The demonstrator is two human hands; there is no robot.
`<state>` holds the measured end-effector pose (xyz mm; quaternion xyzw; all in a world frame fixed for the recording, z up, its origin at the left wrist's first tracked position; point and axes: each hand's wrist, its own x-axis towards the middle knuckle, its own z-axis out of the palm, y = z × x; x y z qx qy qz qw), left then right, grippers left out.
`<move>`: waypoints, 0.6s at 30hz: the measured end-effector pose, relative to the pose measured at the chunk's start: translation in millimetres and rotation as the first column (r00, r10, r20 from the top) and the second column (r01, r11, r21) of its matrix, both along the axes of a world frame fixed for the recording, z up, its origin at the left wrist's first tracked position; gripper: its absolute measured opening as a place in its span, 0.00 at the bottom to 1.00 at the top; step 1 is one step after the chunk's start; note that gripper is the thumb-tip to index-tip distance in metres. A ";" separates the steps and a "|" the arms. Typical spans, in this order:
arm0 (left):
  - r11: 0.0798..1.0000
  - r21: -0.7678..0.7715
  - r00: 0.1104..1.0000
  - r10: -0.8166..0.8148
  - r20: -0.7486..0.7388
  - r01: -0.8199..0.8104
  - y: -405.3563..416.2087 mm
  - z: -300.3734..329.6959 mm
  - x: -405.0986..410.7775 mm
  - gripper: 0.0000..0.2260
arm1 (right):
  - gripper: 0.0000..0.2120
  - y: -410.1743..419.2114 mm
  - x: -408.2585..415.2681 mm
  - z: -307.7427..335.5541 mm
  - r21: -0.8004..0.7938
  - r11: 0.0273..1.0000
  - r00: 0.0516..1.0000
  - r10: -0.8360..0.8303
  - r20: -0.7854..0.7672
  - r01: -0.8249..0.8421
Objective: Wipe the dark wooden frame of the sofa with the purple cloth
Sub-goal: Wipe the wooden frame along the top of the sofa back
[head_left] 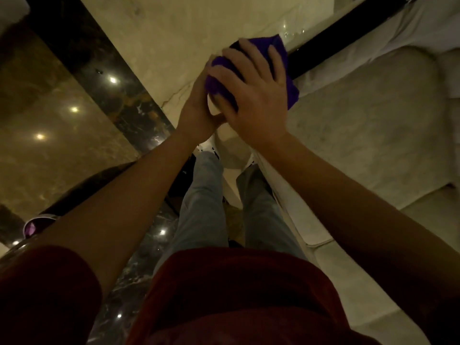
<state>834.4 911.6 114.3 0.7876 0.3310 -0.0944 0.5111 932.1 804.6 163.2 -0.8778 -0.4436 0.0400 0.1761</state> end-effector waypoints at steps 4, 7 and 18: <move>0.995 -0.082 0.993 -0.052 0.102 0.060 3.7 0.0 3.0 0.47 | 0.16 -29.5 69.1 11.7 -0.134 0.991 0.988 0.002 0.154 0.019; 0.994 -0.070 0.993 -0.071 0.092 0.078 3.9 4.8 1.5 0.47 | 0.15 -33.7 96.2 17.2 -0.134 0.990 0.982 -0.020 0.190 0.046; 0.995 -0.095 0.998 0.012 0.066 -0.006 -2.8 -11.3 3.2 0.48 | 0.15 20.0 12.8 2.3 0.058 0.962 0.964 -0.264 -0.026 0.265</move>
